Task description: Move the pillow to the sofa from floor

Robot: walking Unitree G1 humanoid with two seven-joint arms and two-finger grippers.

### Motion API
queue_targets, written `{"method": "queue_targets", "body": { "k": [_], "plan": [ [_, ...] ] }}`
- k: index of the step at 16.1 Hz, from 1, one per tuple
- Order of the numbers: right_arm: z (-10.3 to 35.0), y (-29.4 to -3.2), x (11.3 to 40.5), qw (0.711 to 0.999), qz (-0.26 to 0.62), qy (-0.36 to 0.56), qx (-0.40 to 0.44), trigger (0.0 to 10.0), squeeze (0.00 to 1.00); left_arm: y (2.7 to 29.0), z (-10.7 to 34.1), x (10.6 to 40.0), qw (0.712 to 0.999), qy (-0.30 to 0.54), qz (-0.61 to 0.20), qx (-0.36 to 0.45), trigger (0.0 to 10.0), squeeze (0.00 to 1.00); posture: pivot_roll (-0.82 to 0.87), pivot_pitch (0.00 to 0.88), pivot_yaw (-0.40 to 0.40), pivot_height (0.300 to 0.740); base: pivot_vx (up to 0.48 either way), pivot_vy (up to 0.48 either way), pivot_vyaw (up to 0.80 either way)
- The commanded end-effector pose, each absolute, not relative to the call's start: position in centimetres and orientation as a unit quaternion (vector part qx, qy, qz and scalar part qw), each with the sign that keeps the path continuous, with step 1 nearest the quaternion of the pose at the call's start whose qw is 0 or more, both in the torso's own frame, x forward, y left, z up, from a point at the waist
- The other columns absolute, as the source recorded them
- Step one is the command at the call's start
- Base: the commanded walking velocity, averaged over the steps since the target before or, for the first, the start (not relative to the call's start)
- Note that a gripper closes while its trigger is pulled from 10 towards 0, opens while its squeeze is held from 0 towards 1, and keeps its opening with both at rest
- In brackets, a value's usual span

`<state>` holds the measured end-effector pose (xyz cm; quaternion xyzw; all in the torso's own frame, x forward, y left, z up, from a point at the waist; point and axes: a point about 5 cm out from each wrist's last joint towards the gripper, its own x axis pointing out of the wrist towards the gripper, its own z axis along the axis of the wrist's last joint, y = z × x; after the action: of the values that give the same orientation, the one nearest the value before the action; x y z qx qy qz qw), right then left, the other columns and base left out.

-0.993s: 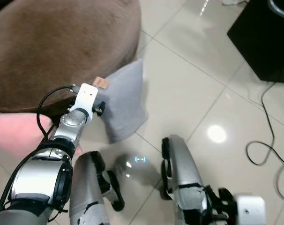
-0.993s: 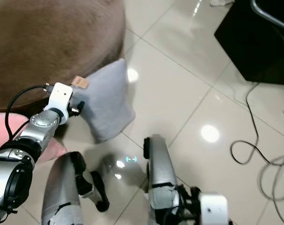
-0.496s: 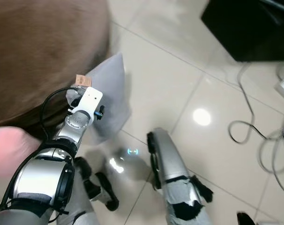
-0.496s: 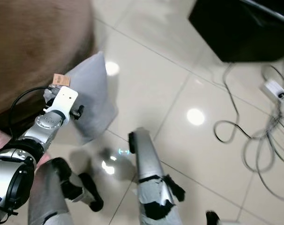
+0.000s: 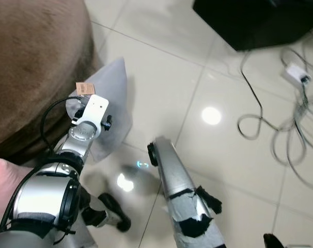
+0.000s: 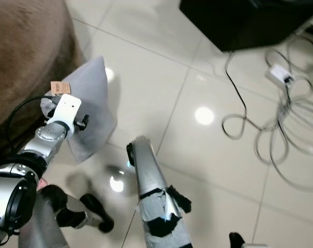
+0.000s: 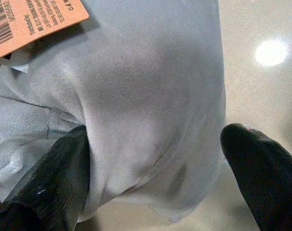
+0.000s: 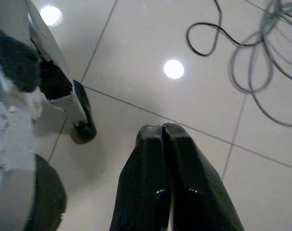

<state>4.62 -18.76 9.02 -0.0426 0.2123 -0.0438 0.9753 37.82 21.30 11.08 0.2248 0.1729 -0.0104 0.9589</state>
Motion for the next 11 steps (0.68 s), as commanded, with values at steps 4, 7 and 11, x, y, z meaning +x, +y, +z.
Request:
{"method": "queue_targets", "body": {
  "k": [4,7,11],
  "plan": [
    [8.4,-19.0,4.8,0.971,-0.039,0.232,-0.042,10.0,0.0,21.6,9.7,37.0,0.955,0.19,-0.01,0.226,9.1,0.0,-0.62,0.545,-0.094,0.569,-0.152,0.187,0.0],
    [8.3,-19.0,5.2,0.971,-0.038,0.23,-0.043,10.0,0.0,21.4,10.0,37.3,0.959,0.183,-0.008,0.217,0.0,0.0,-0.61,0.54,-0.087,0.569,0.0,0.0,0.0],
    [8.3,-18.8,5.3,0.972,-0.042,0.228,-0.04,10.0,0.0,20.5,9.7,37.3,0.957,0.189,-0.034,0.217,0.0,0.0,-0.61,0.54,-0.077,0.569,0.0,0.0,0.0]
  ]
}}
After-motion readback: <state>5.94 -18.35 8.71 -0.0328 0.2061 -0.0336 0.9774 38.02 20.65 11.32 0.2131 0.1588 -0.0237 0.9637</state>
